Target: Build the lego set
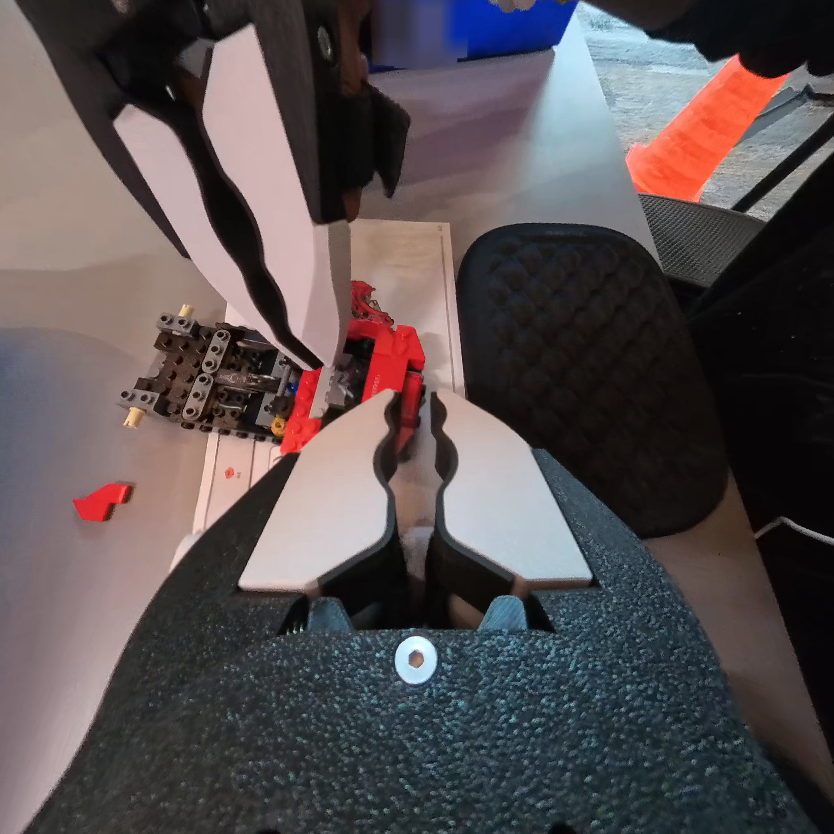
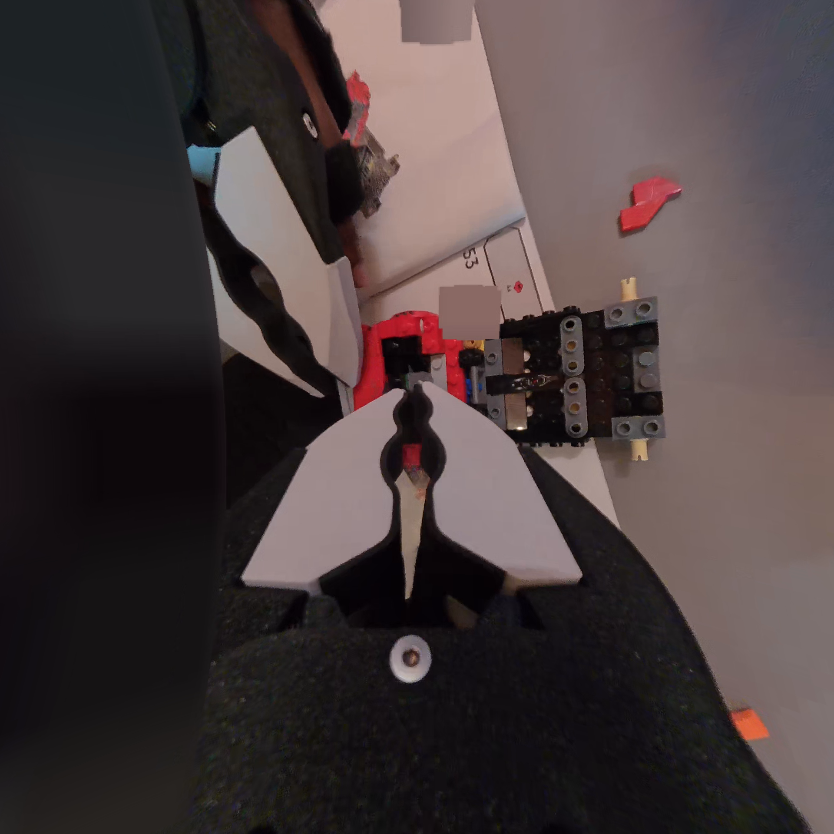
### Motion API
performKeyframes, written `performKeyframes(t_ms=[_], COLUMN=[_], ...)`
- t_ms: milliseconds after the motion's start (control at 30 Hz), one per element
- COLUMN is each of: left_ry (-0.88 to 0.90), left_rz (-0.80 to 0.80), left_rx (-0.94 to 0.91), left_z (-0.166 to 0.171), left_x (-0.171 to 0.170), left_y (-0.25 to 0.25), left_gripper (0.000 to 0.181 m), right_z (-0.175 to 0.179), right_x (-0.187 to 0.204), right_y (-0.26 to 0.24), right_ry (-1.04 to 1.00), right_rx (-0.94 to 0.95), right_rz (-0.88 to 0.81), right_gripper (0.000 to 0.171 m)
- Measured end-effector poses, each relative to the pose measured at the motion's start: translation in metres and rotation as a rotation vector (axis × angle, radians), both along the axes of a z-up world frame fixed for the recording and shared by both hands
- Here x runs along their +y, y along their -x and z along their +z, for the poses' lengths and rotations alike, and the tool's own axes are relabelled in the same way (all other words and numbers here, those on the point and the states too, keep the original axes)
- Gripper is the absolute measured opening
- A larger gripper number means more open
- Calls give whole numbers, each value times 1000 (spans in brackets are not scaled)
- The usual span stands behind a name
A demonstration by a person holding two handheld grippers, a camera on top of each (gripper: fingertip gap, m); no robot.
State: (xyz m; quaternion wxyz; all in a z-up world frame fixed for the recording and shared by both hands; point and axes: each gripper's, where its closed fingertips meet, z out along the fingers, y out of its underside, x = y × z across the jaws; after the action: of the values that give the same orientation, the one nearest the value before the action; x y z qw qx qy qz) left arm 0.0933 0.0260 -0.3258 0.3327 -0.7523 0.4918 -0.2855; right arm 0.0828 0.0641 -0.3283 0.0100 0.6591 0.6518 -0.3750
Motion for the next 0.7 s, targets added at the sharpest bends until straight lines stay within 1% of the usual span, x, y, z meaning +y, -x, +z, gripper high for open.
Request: performKeyframes(t_ms=[100, 200, 300, 400, 533, 700], left_ry=[-14, -37, -51, -52, -60, -55], left_rz=[20, 42, 64, 88, 97, 91], left_rx=[-4, -18, -36, -58, -60, -55], left_z=[4, 10, 13, 14, 12, 9], left_x=[-1, -1, 0, 5, 6, 5], left_y=[5, 8, 10, 12, 14, 13], left_gripper=[13, 13, 13, 13, 14, 14], right_z=[7, 12, 14, 11, -1, -1], right_x=[-6, -8, -5, -6, -12, -13], right_y=[5, 5, 5, 5, 1, -1], right_ry=[-1, -54, -98, -97, -98, -95], right_rx=[106, 210, 289, 290, 234, 215], right_rz=[-1, -8, -54, -91, -68, -50], right_gripper=[1, 0, 0, 0, 0, 0])
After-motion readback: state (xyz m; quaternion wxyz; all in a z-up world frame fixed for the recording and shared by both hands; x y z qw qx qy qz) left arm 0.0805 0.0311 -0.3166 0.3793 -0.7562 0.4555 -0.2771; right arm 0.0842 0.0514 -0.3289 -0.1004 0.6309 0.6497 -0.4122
